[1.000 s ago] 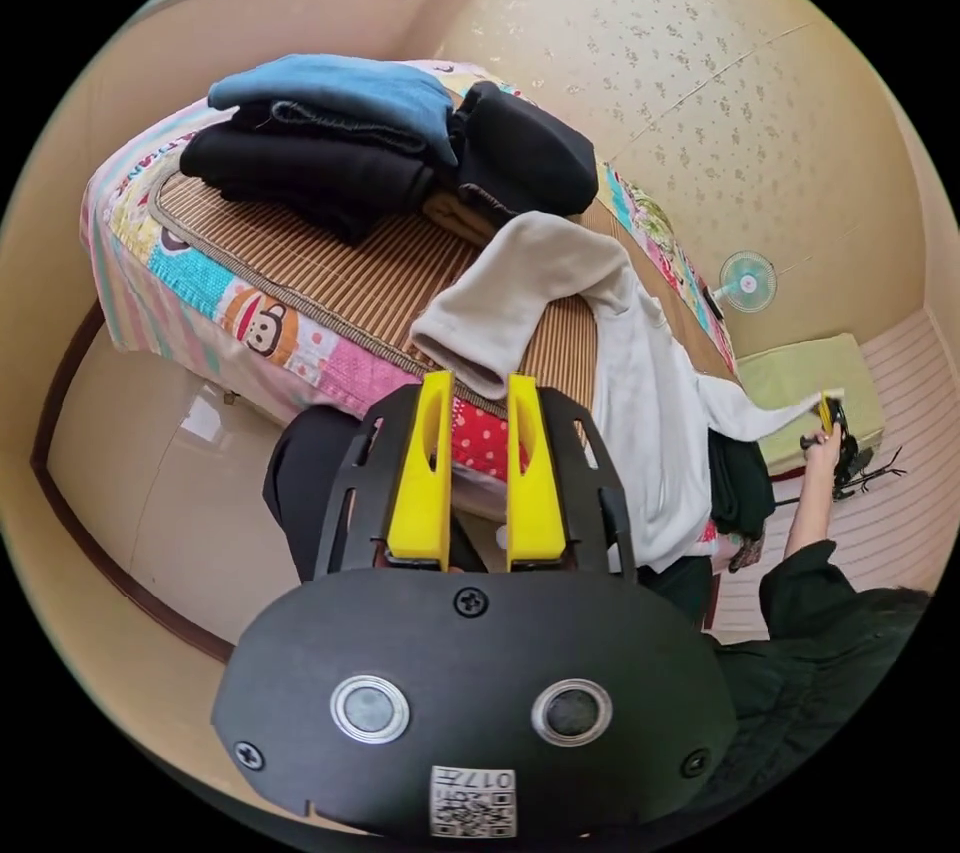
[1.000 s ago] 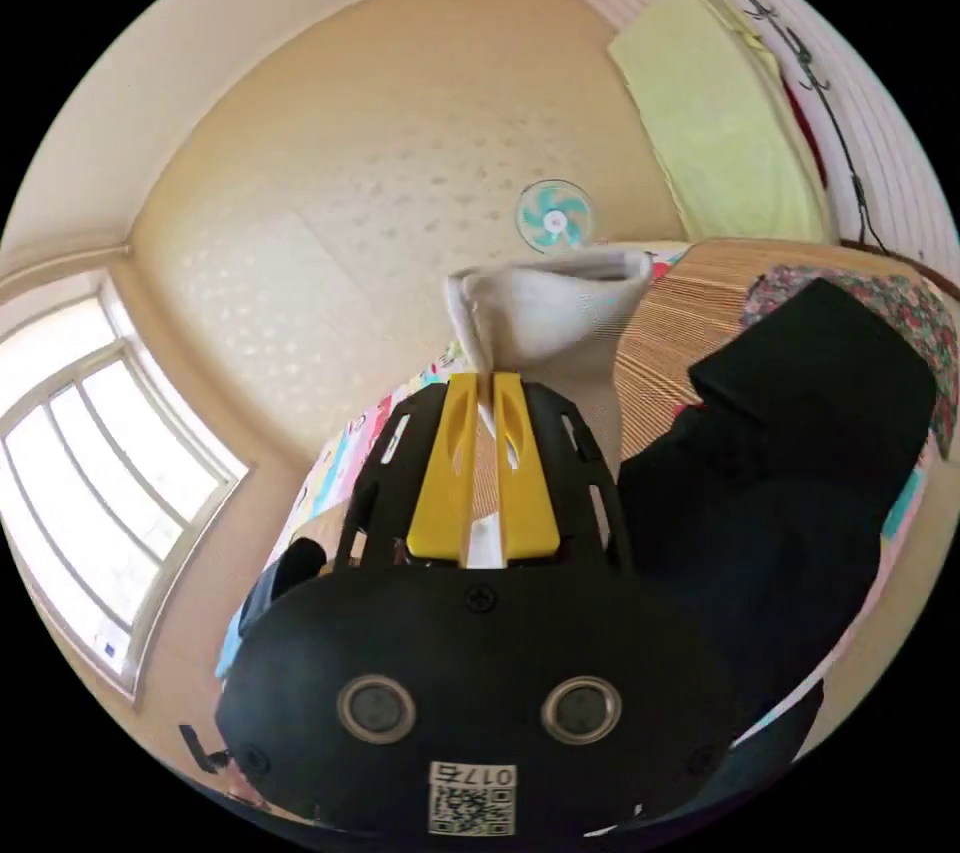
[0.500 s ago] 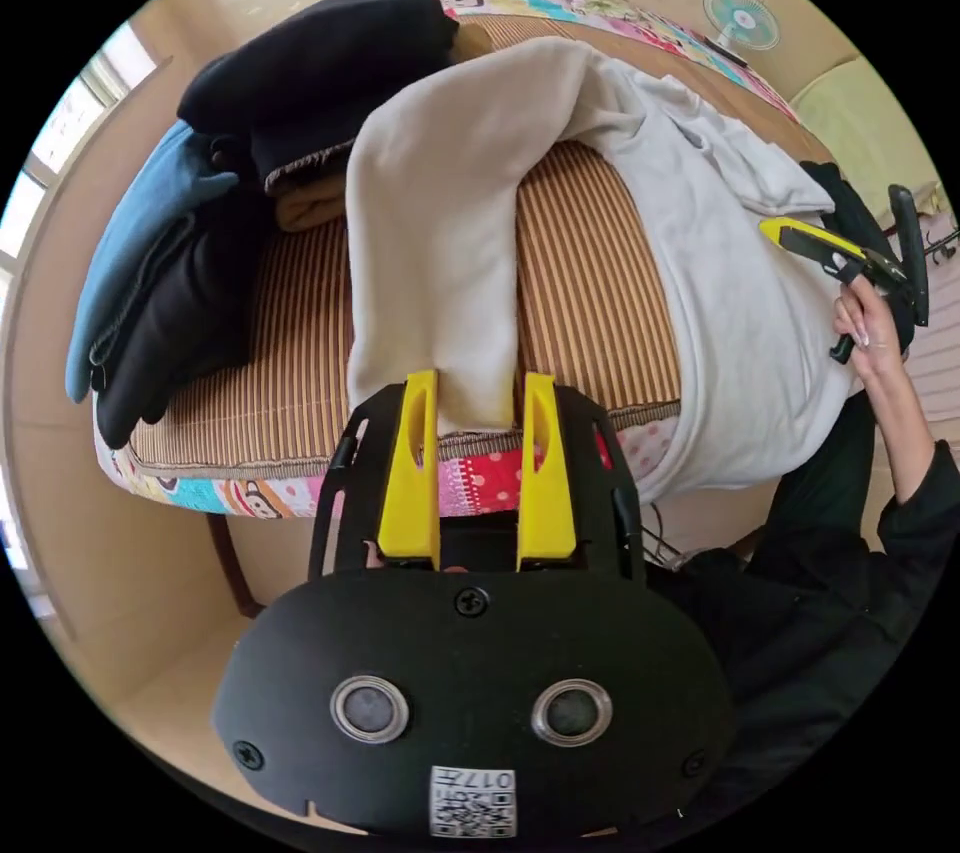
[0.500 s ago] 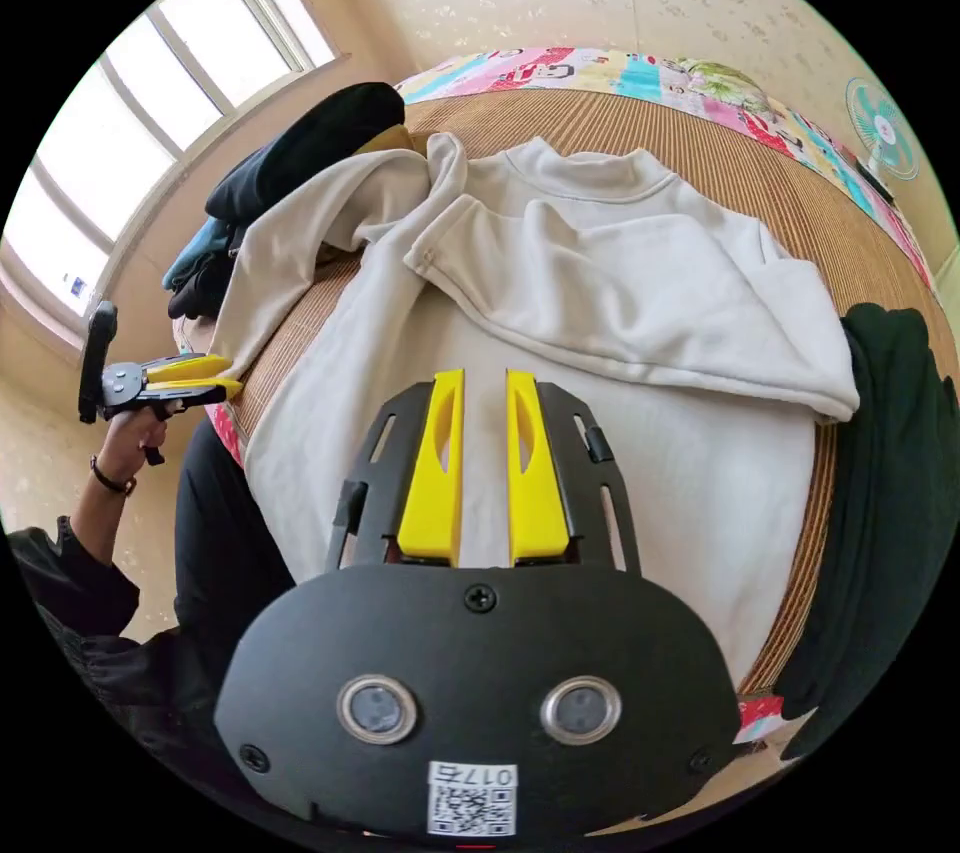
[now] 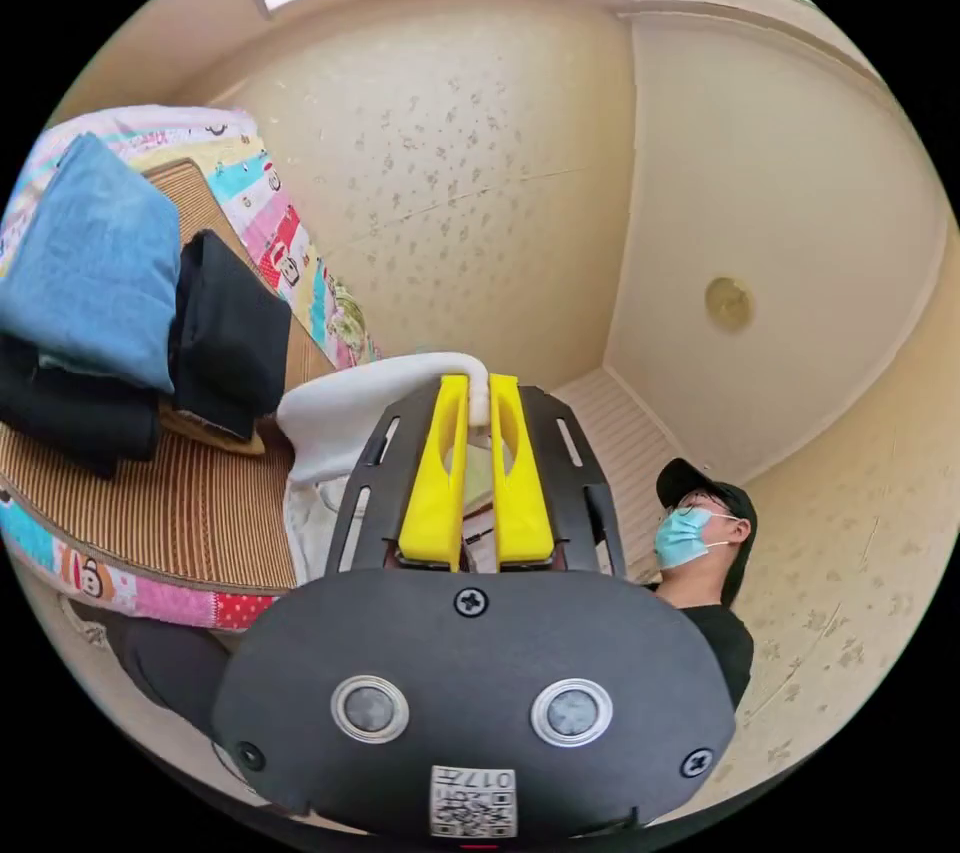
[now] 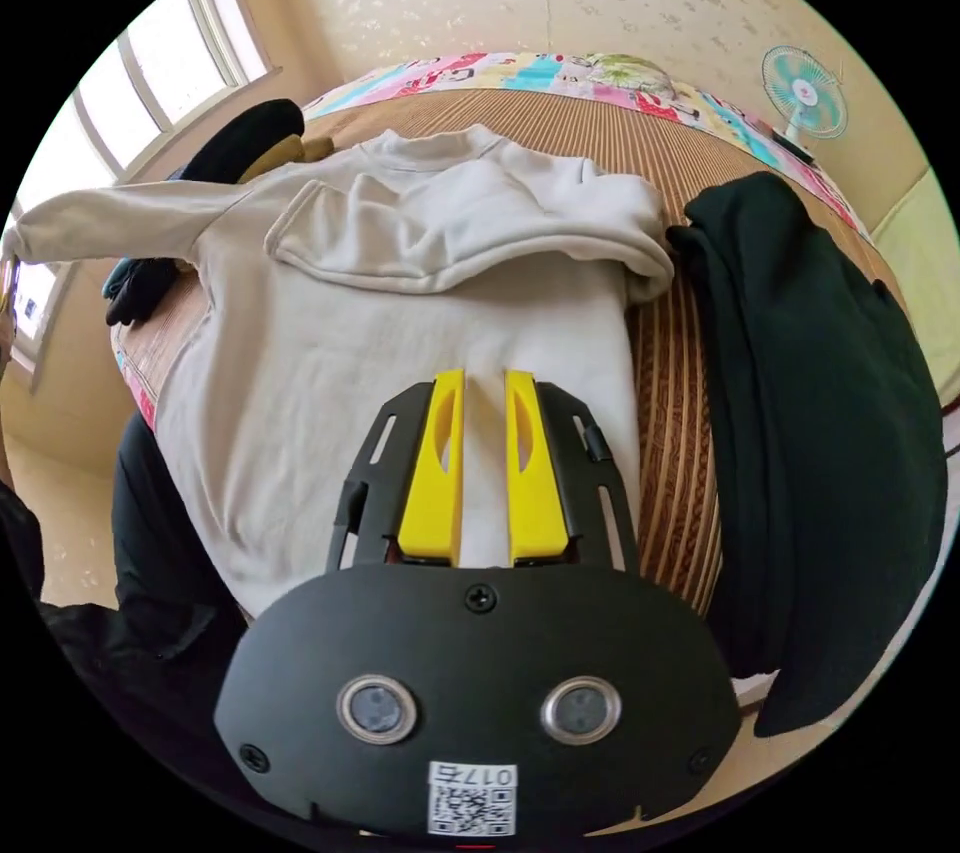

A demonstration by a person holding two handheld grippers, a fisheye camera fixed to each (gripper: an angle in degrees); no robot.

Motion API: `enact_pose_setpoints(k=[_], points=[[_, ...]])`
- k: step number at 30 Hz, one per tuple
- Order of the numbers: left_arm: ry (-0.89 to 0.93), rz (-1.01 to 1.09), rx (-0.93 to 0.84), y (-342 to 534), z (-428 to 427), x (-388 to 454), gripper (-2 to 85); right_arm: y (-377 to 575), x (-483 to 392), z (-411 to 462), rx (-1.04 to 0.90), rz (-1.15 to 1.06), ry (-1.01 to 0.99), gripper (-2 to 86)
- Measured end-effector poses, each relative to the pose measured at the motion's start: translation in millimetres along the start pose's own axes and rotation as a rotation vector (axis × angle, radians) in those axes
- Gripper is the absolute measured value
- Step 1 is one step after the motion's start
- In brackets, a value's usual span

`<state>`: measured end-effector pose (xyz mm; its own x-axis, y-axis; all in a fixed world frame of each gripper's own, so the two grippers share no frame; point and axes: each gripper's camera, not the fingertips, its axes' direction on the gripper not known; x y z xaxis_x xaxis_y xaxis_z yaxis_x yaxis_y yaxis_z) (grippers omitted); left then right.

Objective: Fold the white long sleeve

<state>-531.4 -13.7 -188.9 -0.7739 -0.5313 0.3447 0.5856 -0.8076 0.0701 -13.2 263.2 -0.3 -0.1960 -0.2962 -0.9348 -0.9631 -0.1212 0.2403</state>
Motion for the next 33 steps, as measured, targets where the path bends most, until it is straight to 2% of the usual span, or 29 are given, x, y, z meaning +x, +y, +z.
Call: enact_pose_setpoints(k=[2, 5, 9, 11, 13, 16, 18, 20, 21, 22, 23, 24, 27, 30, 32, 33], points=[[-0.082, 0.020, -0.054, -18.2, 5.3, 18.6, 4.4, -1.1, -22.6, -30.7, 0.185, -0.062, -0.013, 7.6], [-0.035, -0.004, -0.085, -28.1, 15.9, 14.2, 4.6, -26.7, -57.8, -39.7, 0.294, -0.228, -0.070, 9.4], [0.069, -0.060, -0.031, -29.2, 11.6, -10.8, 4.7, -83.5, -87.2, 11.2, 0.171, -0.397, -0.192, 10.1], [0.086, -0.078, 0.008, -27.3, 1.6, -23.5, 4.7, -117.1, -104.1, 55.9, -0.018, -0.498, -0.187, 8.2], [0.077, -0.096, 0.025, -24.8, -7.3, -30.8, 4.8, -138.3, -93.7, 49.7, -0.014, -0.426, -0.238, 5.6], [0.040, -0.103, 0.027, -19.1, -18.5, -41.7, 4.9, -158.8, -49.2, 2.3, 0.174, -0.157, -0.458, 3.5], [0.024, -0.120, 0.022, -16.3, -20.6, -51.5, 4.9, -164.9, -34.0, -9.2, 0.243, -0.066, -0.603, 3.4], [-0.001, -0.133, 0.030, -14.5, -15.9, -64.7, 5.0, -178.1, -40.5, 16.8, 0.167, -0.081, -0.714, 4.2], [-0.005, -0.135, 0.032, -14.5, -12.6, -67.4, 5.0, -181.3, -45.1, 29.0, 0.113, -0.095, -0.696, 4.5], [-0.007, -0.136, 0.032, -14.4, -2.5, -71.9, 5.0, -185.5, -52.4, 54.2, -0.032, -0.113, -0.656, 5.6], [0.009, -0.125, 0.024, -15.0, 12.8, -73.6, 5.1, -182.9, -51.8, 65.8, -0.123, -0.116, -0.659, 6.9], [0.017, -0.112, 0.014, -15.9, 22.5, -73.3, 5.1, -178.2, -47.9, 62.9, -0.112, -0.118, -0.685, 7.1], [0.004, -0.030, -0.082, -21.3, 95.9, -69.6, 5.1, -140.5, -12.0, 17.4, 0.042, -0.077, -0.750, 7.6], [-0.016, 0.023, -0.270, -17.8, 221.8, -76.3, 5.1, -94.6, 25.5, -31.1, 0.142, -0.029, -0.713, 7.5], [0.043, 0.041, -0.484, 5.9, 350.8, -96.6, 5.2, -60.4, 54.6, -61.2, 0.202, 0.017, -0.688, 7.5], [0.063, 0.033, -0.528, 15.8, 382.7, -104.3, 5.3, -53.4, 61.5, -67.1, 0.209, 0.029, -0.676, 7.5]])
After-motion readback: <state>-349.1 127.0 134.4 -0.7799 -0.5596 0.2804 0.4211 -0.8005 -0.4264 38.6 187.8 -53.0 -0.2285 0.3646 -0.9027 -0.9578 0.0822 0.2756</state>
